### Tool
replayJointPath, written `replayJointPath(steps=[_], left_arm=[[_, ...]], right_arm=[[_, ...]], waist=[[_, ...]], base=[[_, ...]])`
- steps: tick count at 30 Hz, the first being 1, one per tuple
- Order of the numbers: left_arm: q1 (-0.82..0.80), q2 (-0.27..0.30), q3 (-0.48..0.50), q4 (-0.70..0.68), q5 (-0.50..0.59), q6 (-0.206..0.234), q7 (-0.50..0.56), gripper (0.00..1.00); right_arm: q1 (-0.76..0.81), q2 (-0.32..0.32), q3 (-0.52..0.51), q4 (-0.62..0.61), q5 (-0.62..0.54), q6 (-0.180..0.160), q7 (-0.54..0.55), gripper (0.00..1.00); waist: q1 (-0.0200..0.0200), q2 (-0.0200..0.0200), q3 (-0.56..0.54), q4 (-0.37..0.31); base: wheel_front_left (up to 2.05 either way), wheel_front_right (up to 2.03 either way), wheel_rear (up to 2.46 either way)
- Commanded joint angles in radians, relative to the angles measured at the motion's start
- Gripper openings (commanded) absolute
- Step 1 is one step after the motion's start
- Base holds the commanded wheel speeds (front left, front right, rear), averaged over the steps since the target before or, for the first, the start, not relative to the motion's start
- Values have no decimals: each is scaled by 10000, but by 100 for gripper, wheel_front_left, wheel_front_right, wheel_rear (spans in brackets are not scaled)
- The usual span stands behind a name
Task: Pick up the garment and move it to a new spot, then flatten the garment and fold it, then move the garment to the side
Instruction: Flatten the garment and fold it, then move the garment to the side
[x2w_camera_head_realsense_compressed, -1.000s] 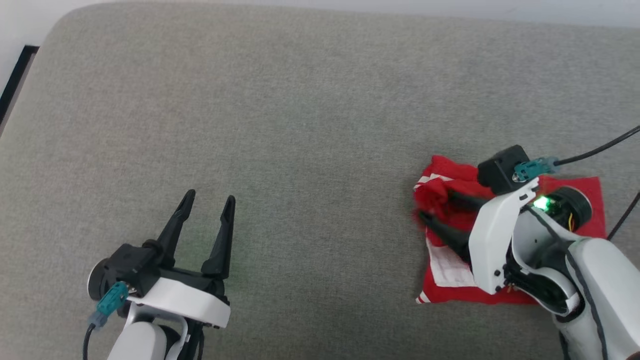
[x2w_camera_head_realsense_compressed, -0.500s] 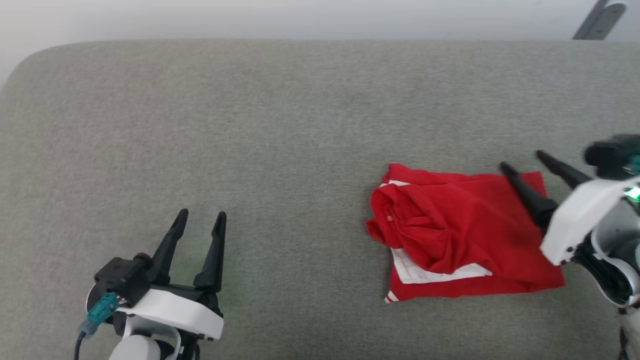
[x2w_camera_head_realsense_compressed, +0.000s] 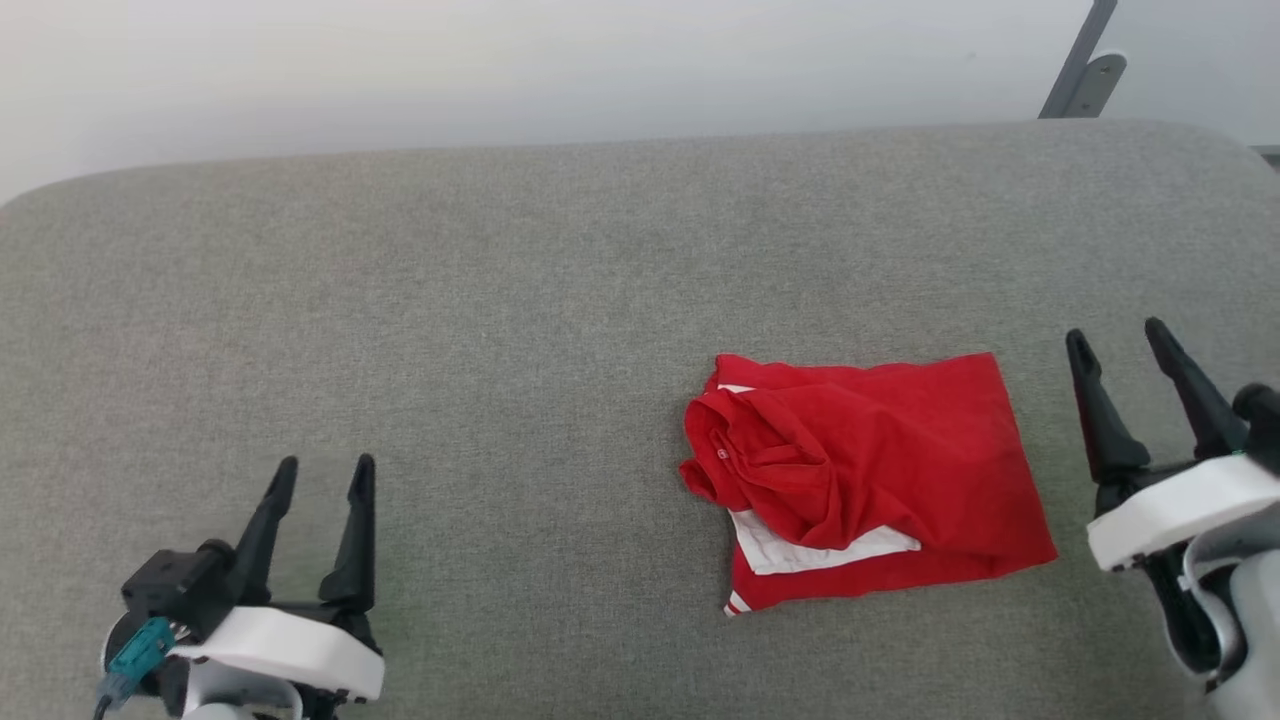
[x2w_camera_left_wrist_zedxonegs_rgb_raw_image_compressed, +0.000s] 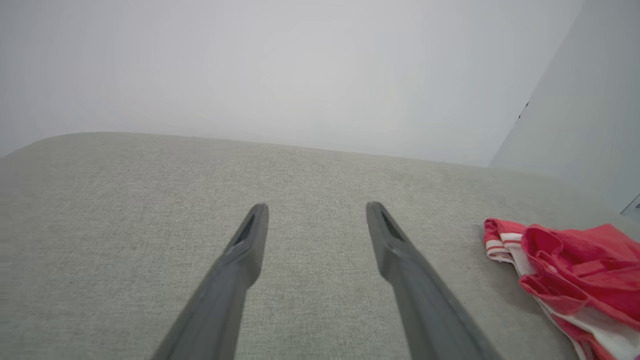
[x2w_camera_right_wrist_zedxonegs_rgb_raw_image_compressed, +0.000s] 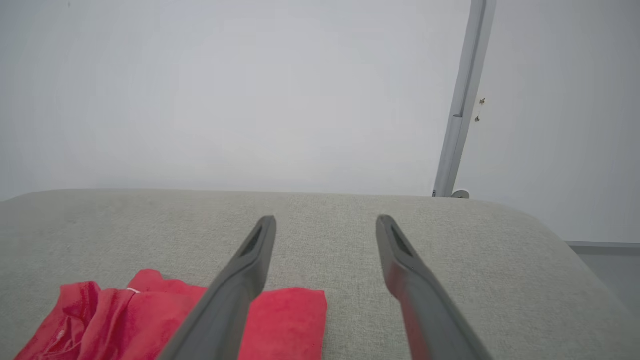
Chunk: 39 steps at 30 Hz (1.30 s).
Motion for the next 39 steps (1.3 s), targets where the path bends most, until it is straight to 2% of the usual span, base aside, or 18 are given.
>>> replayJointPath(steps=[1, 7, 16, 24, 30, 33, 35, 36, 37, 39], left_arm=[[149, 27, 69, -88, 133, 10, -50, 100], [761, 11, 436, -555, 300, 10, -50, 100], [1875, -333, 1090, -1546, 515, 10, -50, 100], [1826, -419, 1105, -1786, 653, 10, -52, 100], [1523, -427, 950, -1880, 711, 10, -50, 100], [1195, -368, 729, -1805, 730, 10, -50, 100], [873, -331, 526, -1748, 689, 10, -50, 100], [873, -331, 526, -1748, 689, 10, -50, 100], [531, -279, 318, -1659, 623, 10, -50, 100], [210, -237, 125, -1588, 568, 10, -50, 100]], right_arm=[[167, 119, -44, -31, -95, -6, -128, 100], [1160, 425, -708, -548, -384, -6, -327, 100], [2695, 932, -1711, -2046, -756, -6, 256, 100], [2907, 1238, -2023, -2794, -964, -6, 880, 100], [2475, 1105, -1845, -2895, -1059, -6, 1437, 100], [2056, 852, -1635, -2716, -993, -6, 2324, 100], [1744, 529, -1330, -2538, -942, -6, 3321, 100], [1744, 529, -1330, -2538, -942, -6, 3321, 100], [1412, 95, -936, -2406, -877, -6, 4429, 100], [1153, -355, -497, -2355, -596, -6, 5648, 100]], waist=[[0, -1, -45, -25], [0, -1, -202, -10], [0, -1, -234, -28], [0, -1, -170, 1], [0, -1, 153, 90], [0, -1, 486, 164], [0, -1, 751, 227], [0, -1, 751, 227], [0, -1, 1018, 295], [0, -1, 1274, 363]], base=[[0, 0, 0], [0, 0, 0], [0, 0, 0], [0, 0, 0], [0, 0, 0], [0, 0, 0], [0, 0, 0], [0, 0, 0], [0, 0, 0], [0, 0, 0]])
